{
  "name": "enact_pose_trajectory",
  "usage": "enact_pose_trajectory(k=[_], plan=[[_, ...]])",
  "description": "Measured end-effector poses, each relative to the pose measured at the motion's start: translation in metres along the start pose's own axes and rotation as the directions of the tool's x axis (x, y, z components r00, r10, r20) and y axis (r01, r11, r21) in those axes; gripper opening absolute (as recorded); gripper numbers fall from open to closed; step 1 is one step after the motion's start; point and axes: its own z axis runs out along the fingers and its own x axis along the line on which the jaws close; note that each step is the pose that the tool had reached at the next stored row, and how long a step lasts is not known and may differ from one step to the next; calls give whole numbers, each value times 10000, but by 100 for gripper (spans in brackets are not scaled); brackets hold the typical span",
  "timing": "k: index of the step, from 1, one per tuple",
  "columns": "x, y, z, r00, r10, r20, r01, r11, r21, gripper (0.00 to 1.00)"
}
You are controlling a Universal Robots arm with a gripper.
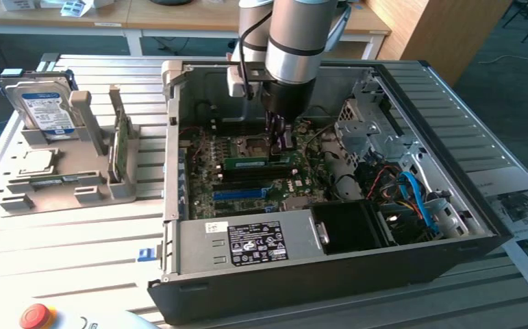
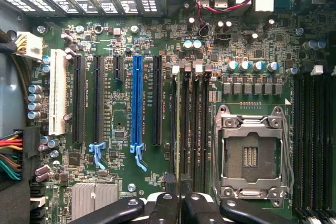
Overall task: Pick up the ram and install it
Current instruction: 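Insert the ram into the slot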
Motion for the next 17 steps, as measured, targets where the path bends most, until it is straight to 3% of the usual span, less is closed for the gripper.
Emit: enact_pose_trajectory(k=[17], plan=[[-3,-1,71,10000,0,-1,0,10000,0,12]])
